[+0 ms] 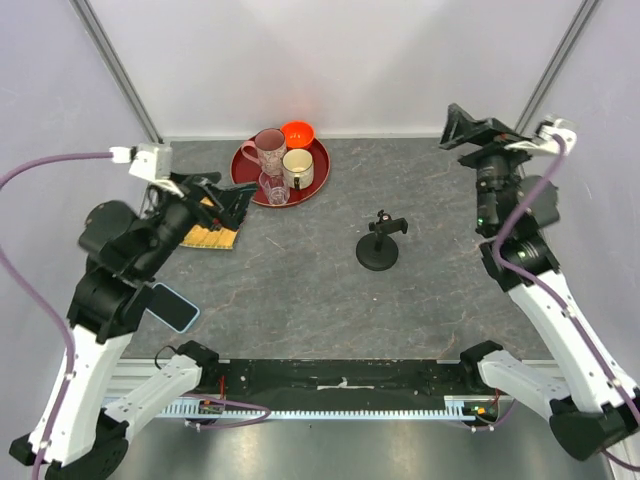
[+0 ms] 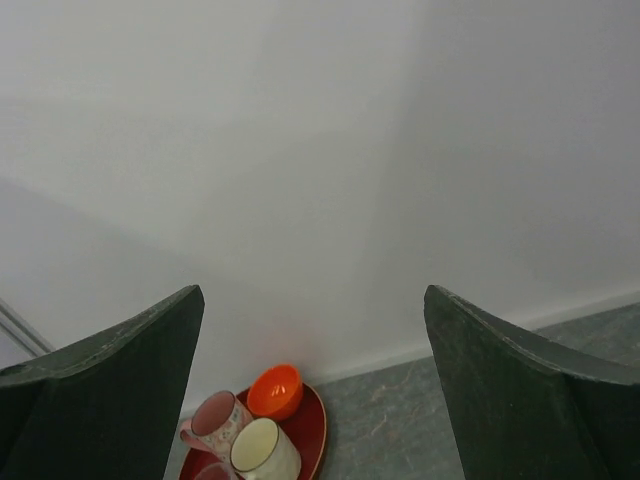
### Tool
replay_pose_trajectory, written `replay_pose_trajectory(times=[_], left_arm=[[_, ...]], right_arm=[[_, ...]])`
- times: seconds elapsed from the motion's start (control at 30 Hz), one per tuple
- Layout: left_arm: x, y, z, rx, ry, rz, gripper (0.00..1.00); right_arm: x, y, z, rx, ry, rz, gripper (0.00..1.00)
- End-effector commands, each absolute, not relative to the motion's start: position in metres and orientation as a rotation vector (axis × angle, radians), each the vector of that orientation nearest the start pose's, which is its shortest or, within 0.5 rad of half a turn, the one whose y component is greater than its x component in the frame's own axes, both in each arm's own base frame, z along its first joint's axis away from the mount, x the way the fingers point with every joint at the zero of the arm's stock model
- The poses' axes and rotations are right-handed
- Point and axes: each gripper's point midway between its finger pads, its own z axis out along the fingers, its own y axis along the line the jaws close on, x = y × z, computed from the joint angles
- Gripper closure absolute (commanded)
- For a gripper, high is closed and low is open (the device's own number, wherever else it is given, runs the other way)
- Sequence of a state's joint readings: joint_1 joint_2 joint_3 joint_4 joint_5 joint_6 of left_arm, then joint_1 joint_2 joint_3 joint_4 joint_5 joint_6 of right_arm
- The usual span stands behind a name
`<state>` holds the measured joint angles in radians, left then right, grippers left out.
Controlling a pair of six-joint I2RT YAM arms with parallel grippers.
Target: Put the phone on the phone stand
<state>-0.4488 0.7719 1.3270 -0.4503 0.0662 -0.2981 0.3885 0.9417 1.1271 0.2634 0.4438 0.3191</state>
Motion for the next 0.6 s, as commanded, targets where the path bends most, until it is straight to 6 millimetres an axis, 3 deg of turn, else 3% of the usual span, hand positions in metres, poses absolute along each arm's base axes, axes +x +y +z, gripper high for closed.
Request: replay_pose_trajectory(times=[0.0, 0.07, 0.1, 0.13, 0.17, 0.2, 0.27, 0.3, 0.37, 0.47, 0.5, 0.53, 0.57], left_arm=[[0.236, -0.158, 0.417, 0.2, 1.669, -0.729, 0.05], [0.245, -0.164, 0.395, 0.199, 1.738, -0.729, 0.05], [0.248, -0.166, 0.387, 0.199, 1.764, -0.73, 0.05], [0.251, -0.168, 0.375, 0.197, 1.802, -0.726, 0.05], [0.256, -0.171, 0.362, 0.191, 1.85, -0.728, 0.05], [0.256, -0.173, 0.35, 0.191, 1.897, -0.732, 0.05], [0.262, -0.178, 0.319, 0.175, 2.007, -0.729, 0.05], [0.261, -0.178, 0.304, 0.162, 2.072, -0.72, 0.05], [0.262, -0.177, 0.275, 0.098, 2.183, -0.697, 0.05], [0.262, -0.157, 0.225, -0.103, 2.342, -0.555, 0.08], [0.268, -0.137, 0.211, -0.211, 2.356, -0.421, 0.06], [0.259, -0.122, 0.193, -0.287, 2.415, -0.325, 0.03], [0.261, -0.108, 0.186, -0.417, 2.415, -0.269, 0.01]], right_arm=[[0.354, 0.09, 0.494, 0.312, 1.185, 0.433, 0.02], [0.369, 0.105, 0.485, 0.275, 1.243, 0.45, 0.02], [0.39, 0.117, 0.457, 0.249, 1.344, 0.435, 0.02], [0.395, 0.13, 0.462, 0.205, 1.368, 0.473, 0.02], [0.404, 0.14, 0.454, 0.186, 1.416, 0.492, 0.02], [0.424, 0.155, 0.434, 0.152, 1.508, 0.494, 0.02], [0.435, 0.188, 0.417, 0.023, 1.596, 0.586, 0.02], [0.45, 0.205, 0.401, -0.024, 1.663, 0.616, 0.02], [0.455, 0.232, 0.386, -0.135, 1.72, 0.711, 0.02], [0.472, 0.254, 0.36, -0.203, 1.807, 0.758, 0.02], [0.477, 0.257, 0.352, -0.205, 1.831, 0.759, 0.02], [0.479, 0.257, 0.349, -0.206, 1.835, 0.755, 0.02], [0.481, 0.257, 0.345, -0.205, 1.843, 0.746, 0.02]])
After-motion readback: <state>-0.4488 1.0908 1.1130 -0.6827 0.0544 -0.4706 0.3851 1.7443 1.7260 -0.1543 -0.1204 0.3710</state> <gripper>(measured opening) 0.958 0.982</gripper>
